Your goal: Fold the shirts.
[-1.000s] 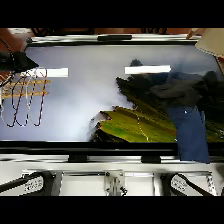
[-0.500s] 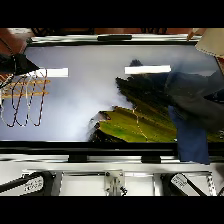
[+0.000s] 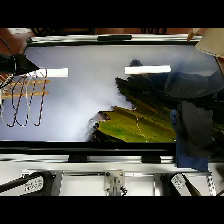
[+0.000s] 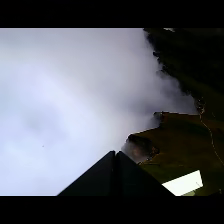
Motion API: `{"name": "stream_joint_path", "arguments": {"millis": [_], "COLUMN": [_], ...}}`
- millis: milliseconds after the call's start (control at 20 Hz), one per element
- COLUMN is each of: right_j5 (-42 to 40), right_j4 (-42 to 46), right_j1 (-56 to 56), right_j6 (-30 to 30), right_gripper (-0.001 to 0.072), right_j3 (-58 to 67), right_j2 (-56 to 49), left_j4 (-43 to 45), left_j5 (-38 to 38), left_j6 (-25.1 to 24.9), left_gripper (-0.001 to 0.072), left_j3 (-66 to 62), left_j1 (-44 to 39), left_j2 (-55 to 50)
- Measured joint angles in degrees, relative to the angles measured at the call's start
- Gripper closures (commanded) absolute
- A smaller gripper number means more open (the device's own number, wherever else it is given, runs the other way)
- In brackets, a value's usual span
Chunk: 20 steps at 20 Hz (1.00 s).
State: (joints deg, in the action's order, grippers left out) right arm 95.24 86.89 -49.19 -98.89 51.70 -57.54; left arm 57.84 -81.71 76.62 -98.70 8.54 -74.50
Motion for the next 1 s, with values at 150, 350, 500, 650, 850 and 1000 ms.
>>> {"name": "stream_joint_path", "arguments": {"millis": [150,350,500,650,850,1000], "right_j5": [-2.8,-9.3,-18.5,-22.9,-17.9,-11.3], "right_j4": [1.2,-0.4,-1.8,0.9,3.8,3.5], "right_j1": [0.0,1.1,9.7,27.3,47.9,55.6], "right_j6": [0.8,3.5,5.1,5.8,4.4,3.7], "right_gripper": [0.0171,0.0257,0.0271,0.0173,0.0099,0.0099], "right_j3": [-3.4,6.4,19.0,28.9,34.2,35.5], "right_j2": [1.4,2.0,0.5,-4.9,-16.0,-22.3], "left_j4": [0.0,2.4,14.5,28.7,32.1,29.4], "left_j5": [0.0,0.4,1.9,1.6,-1.7,-2.2], "left_j6": [-0.1,0.0,2.8,7.8,13.3,15.2], "left_gripper": [0.0670,0.0672,0.0671,0.0340,0.0034,0.0035], "left_j3": [0.0,0.0,0.0,0.0,0.5,3.0], "left_j1": [0.0,-2.2,-8.0,-14.7,-19.3,-20.5], "left_j2": [0.0,-0.6,-2.0,-5.2,-10.1,-11.2]}}
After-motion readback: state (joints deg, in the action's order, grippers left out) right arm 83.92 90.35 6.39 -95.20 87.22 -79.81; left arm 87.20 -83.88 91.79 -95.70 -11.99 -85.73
